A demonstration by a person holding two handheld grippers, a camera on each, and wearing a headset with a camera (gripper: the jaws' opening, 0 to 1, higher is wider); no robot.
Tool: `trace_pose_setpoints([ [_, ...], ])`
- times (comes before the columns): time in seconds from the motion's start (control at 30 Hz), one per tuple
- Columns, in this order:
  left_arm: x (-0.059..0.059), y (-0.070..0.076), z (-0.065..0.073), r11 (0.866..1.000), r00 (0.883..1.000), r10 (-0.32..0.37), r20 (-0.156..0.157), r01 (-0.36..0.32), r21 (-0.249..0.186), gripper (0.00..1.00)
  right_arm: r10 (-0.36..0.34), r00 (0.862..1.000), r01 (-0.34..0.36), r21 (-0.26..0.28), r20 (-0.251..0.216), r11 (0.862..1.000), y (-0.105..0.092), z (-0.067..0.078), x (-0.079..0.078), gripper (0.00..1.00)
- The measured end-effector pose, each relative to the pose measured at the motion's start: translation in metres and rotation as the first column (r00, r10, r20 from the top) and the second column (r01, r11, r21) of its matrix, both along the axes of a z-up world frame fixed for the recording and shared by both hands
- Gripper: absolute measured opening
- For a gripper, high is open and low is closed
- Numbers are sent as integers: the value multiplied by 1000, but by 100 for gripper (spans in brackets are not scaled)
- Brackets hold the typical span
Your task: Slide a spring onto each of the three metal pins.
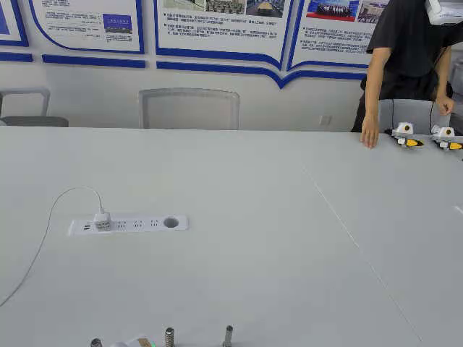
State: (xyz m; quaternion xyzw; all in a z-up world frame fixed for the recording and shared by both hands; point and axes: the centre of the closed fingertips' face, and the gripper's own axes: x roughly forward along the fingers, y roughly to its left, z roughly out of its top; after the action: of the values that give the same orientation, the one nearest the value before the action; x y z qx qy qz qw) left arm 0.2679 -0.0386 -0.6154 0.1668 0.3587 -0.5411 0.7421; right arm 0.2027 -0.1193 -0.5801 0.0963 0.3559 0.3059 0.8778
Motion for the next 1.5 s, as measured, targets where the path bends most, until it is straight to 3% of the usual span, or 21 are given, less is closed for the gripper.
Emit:
trace_pose_setpoints([
  [0.37,-11,0,13,999,999,-37,18,38,-29,10,-4,1000,4,12,3,1000,0,4,1,64],
  [0.73,-13,4,30,998,998,-39,42,41,-56,10,40,999,-41,49,19,998,13,13,16,60],
  [1.07,-24,9,36,996,997,-51,50,54,-67,10,91,995,-94,100,27,991,31,22,27,54],
  [1.5,-39,5,43,992,994,-88,64,93,-80,10,125,992,-126,152,18,980,49,20,25,47],
])
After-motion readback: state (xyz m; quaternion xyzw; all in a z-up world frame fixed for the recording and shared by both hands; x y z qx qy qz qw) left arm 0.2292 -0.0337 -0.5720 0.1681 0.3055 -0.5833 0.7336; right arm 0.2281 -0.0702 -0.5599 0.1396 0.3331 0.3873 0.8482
